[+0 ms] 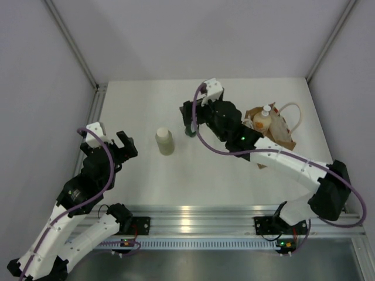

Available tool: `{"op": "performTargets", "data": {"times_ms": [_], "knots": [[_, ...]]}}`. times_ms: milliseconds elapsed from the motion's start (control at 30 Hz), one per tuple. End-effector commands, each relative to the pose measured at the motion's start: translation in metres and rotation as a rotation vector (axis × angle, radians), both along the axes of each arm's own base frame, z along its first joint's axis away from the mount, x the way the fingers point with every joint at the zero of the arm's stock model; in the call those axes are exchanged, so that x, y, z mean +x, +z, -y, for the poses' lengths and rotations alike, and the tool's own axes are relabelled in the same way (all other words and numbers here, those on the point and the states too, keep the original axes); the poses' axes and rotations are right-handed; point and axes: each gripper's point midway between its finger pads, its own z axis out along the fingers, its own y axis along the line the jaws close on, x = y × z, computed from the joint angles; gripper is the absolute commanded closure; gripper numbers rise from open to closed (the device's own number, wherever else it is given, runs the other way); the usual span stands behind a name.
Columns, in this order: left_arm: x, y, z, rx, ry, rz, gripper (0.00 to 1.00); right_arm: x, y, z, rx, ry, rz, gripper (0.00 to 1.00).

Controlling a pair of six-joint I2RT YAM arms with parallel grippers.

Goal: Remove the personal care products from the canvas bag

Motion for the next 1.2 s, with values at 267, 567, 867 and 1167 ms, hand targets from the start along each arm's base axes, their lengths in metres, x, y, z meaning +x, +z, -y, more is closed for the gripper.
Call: {"op": "performTargets", "data": {"times_ms": [267,567,867,1167], "knots": [[0.007,-0.003,0.016,0.0,-0.06,-0.024,0.02,0.016,-0.043,0.245,0.086,-0.609,-0.168,0.02],[0.01,-0.007,0.024,0.009,-0.101,-0.043,0.02,0.031,-0.079,0.318,-0.027,-0.738,-0.219,0.14],[0.012,-0.011,0.029,0.015,-0.119,-0.062,0.02,0.072,-0.098,0.337,-0.013,-0.739,-0.232,0.25],[0.015,-0.016,0.044,0.019,-0.188,-0.082,0.02,0.105,-0.111,0.335,-0.036,-0.718,-0.206,0.32]]}}
